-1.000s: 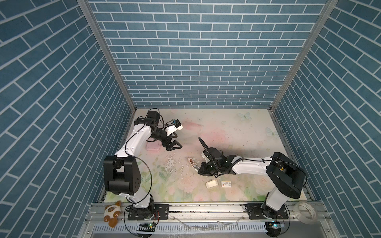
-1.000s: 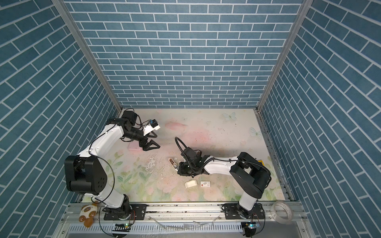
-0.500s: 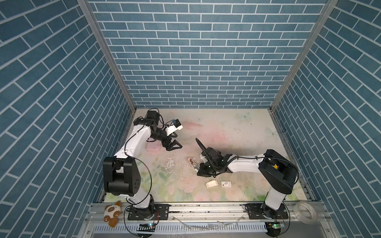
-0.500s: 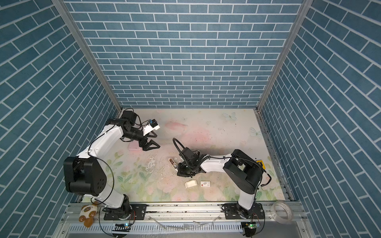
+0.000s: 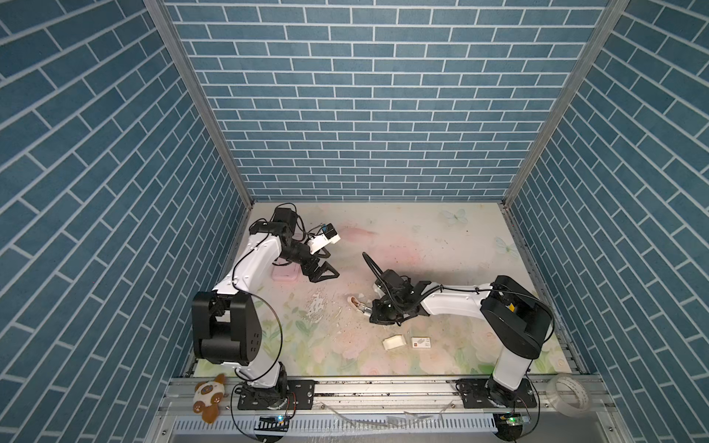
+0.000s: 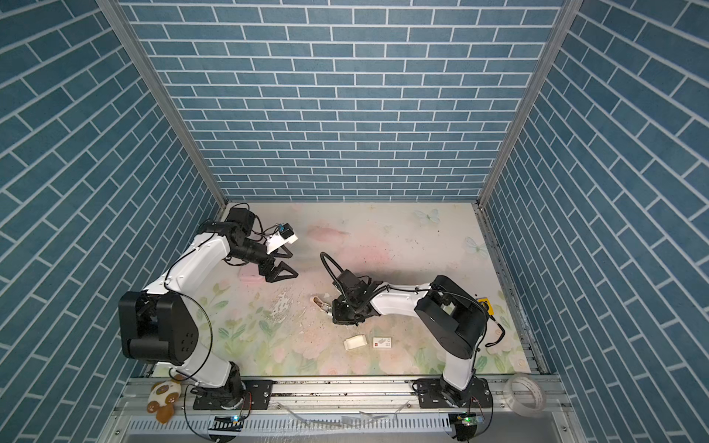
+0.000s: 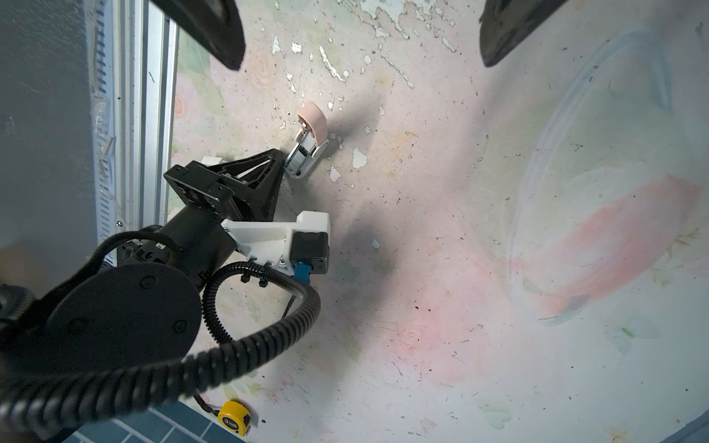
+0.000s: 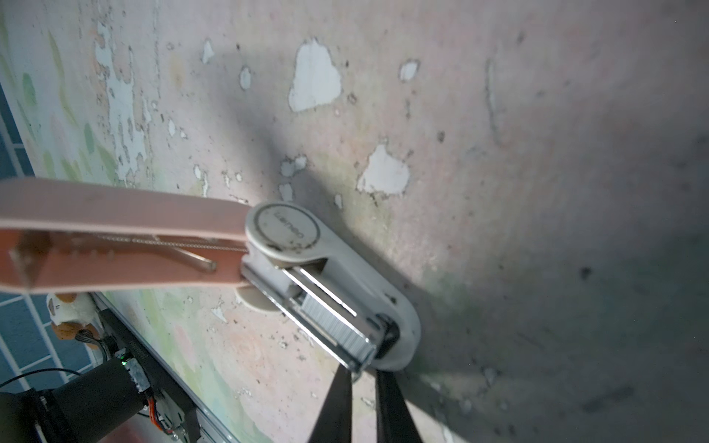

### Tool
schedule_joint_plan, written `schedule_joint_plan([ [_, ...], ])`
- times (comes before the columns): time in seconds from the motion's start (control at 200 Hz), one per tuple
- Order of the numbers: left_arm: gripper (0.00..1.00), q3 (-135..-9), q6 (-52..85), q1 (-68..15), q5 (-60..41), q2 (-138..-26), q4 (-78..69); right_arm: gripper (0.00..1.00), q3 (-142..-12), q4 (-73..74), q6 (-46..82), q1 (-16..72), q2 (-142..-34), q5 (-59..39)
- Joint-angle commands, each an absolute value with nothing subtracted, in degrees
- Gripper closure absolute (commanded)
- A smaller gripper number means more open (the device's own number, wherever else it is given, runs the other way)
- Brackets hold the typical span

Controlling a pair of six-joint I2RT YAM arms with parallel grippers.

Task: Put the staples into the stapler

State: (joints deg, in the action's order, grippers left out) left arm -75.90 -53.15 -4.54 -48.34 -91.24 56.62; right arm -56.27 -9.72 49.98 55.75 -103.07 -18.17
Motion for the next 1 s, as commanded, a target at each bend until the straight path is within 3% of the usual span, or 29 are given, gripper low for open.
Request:
schedule_joint_plan([
  [0.0, 0.03, -74.67, -53.15, -4.75, -49.65, -89.65, 56.96, 0.84, -57.74, -15.06, 46.66, 55.11, -104.77, -14.38],
  [0.725, 0.03, -70.4, -54.43, -5.45, -48.31, -88.58, 56.78, 0.82, -57.35, -14.03, 43.4, 52.57, -103.39, -18.04],
  [0.995, 0.03, -68.0, -57.93, -6.65, -43.82, -88.35, 56.68, 0.84, -51.98, -13.67, 46.57, 50.96, -96.08, -17.88],
])
